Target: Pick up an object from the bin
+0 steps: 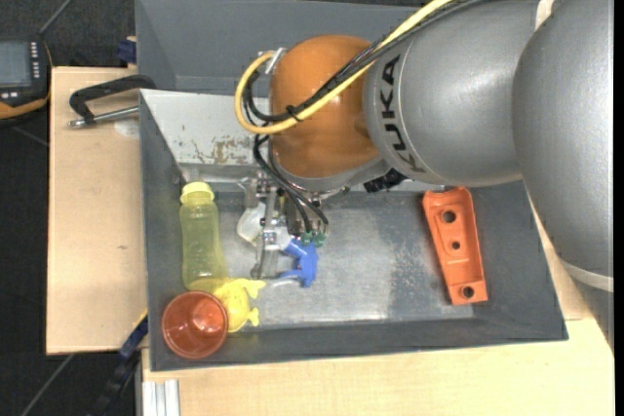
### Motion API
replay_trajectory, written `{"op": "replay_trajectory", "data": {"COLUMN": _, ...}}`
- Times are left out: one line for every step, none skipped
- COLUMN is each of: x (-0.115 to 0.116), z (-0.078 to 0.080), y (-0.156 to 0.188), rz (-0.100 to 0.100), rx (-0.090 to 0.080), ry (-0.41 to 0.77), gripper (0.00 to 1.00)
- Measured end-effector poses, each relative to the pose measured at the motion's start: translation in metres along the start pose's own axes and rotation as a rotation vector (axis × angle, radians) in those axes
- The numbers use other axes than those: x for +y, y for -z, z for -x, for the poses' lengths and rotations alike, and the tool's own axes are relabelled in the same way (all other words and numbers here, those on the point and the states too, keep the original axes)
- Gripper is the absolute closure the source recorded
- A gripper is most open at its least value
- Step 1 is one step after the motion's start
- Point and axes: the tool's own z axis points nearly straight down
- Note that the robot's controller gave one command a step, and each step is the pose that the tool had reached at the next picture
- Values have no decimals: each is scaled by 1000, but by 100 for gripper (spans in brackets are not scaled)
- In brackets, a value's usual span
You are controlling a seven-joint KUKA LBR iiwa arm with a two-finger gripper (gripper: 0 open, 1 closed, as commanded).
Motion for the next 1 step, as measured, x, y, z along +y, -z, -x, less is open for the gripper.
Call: {"op": "replay_trajectory", "data": {"x": -1, "z": 2, "y": 5, "rz": 2, "rx": -8, "ry": -2, "gripper": 0}}
